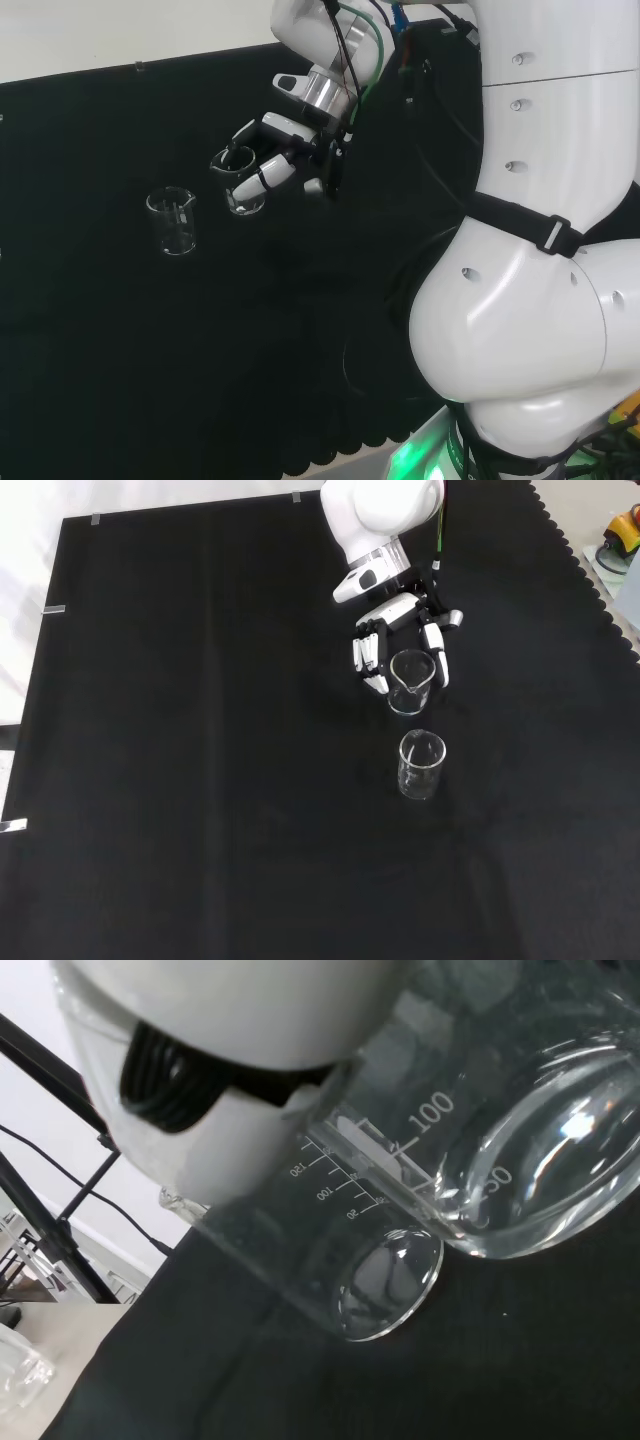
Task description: Pick up the beaker on the right.
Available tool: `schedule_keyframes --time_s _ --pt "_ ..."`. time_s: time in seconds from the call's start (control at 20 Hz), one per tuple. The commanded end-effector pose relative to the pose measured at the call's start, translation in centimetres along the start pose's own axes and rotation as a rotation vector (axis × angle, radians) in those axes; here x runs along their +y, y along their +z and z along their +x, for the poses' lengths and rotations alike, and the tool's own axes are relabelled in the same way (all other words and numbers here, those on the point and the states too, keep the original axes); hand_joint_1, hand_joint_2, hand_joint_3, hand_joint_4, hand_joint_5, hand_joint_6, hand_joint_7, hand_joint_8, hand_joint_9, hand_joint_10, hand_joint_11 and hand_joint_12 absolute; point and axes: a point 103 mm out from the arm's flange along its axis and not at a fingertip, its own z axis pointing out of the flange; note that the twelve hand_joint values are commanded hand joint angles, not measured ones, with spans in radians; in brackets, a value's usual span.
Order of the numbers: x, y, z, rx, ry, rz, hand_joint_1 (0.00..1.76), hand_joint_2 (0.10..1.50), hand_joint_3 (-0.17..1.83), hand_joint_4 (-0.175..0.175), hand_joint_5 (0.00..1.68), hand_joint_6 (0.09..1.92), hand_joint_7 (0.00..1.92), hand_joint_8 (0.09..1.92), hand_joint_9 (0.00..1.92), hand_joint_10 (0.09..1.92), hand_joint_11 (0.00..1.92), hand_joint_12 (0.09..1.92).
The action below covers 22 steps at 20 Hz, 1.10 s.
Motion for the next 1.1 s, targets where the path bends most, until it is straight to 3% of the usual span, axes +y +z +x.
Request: schedule_keyframes --time_s 0.05,0.5,0.65,0.9,0.95,1.1 --pt "0.0 0.1 0.0 -0.025 -0.007 0.006 1.42 0.95 -0.01 -0.175 1.34 0.36 1.5 0.32 1.38 0.11 1.08 0.79" --pt "0.0 0.2 0.0 -0.052 -0.004 0.03 1.42 0.95 -0.01 -0.175 1.34 0.36 1.5 0.33 1.39 0.1 1.08 0.79" --pt "-0.2 -2.6 3.1 -0.085 0.009 0.027 1.42 0.95 -0.02 -0.175 1.34 0.36 1.49 0.34 1.39 0.1 1.08 0.79" --pt "0.1 -2.5 3.5 -0.073 0.013 0.036 1.42 0.95 -0.02 -0.175 1.34 0.36 1.49 0.34 1.39 0.1 1.08 0.79" --pt "0.0 -2.6 3.4 -0.044 -0.014 0.032 1.42 0.95 -0.02 -0.175 1.34 0.36 1.49 0.34 1.39 0.1 1.08 0.79" --pt "-0.1 -2.7 3.1 -0.116 0.055 0.031 1.42 0.95 -0.02 -0.175 1.34 0.36 1.49 0.34 1.39 0.1 1.08 0.79"
